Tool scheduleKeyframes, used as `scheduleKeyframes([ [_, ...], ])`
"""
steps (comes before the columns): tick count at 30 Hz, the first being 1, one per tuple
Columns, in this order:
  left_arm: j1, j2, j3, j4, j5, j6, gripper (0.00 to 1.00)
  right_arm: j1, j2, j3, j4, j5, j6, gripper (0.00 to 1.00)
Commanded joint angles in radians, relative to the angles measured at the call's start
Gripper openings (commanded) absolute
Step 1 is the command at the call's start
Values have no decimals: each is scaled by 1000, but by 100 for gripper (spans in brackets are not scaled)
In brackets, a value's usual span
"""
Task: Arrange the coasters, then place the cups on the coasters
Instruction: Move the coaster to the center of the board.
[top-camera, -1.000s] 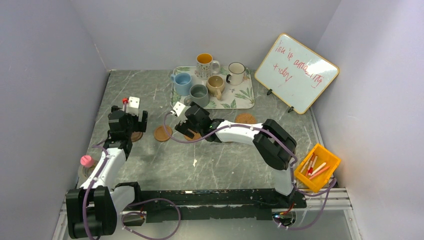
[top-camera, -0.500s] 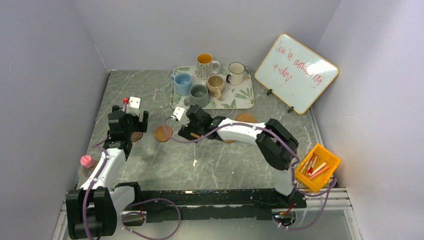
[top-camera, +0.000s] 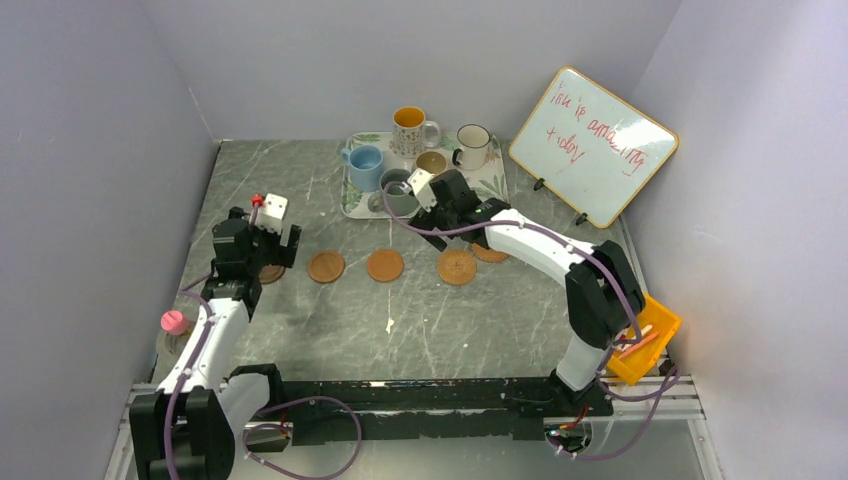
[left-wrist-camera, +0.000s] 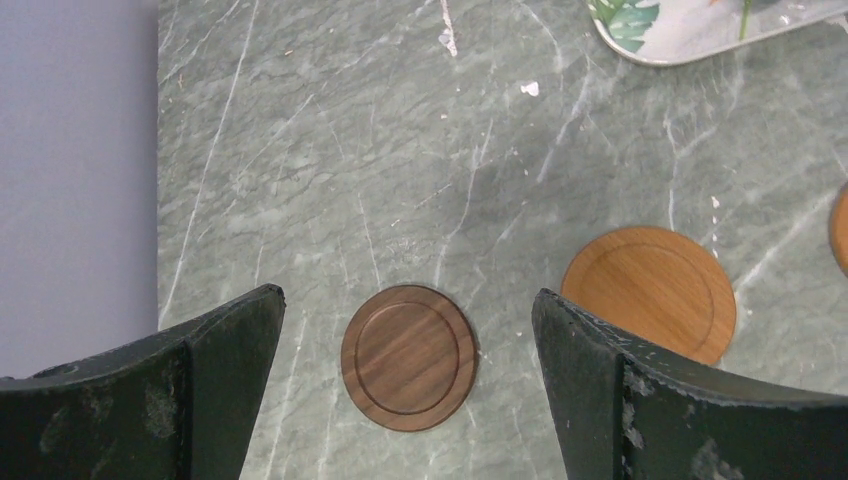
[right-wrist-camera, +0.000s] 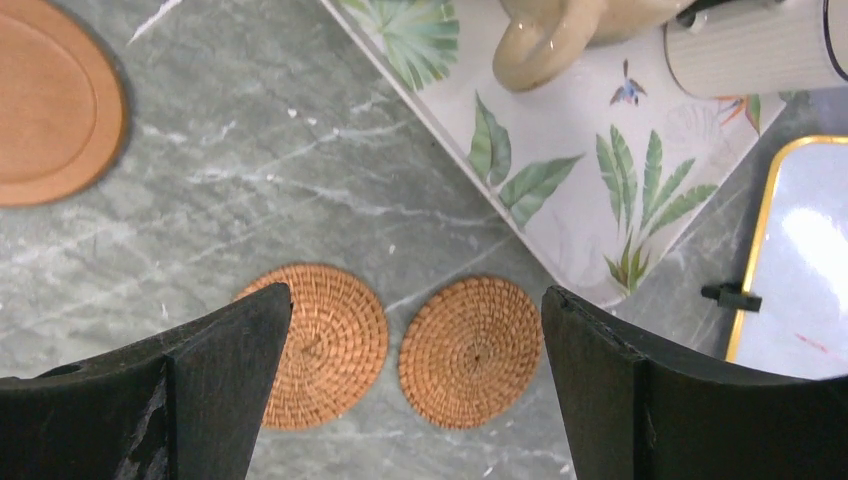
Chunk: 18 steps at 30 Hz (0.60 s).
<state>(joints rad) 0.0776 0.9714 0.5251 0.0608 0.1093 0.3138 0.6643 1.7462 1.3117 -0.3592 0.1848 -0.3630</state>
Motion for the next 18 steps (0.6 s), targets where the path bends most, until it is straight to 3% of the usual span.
scheduleKeyframes([
  [1, 4, -55, 62, -139, 66, 105, 100, -1, -79, -67, 54, 65, 2, 100],
  [6, 4, -136, 43, -263, 83, 123, 100, -45, -85, -147, 130, 79, -16, 100],
  [14, 5, -315, -52, -254, 77, 95, 100, -49, -32, -193, 171, 69, -45, 100],
  [18, 4, -329, -56, -269, 107, 106, 100, -48, 3, -198, 155, 49, -58, 100],
])
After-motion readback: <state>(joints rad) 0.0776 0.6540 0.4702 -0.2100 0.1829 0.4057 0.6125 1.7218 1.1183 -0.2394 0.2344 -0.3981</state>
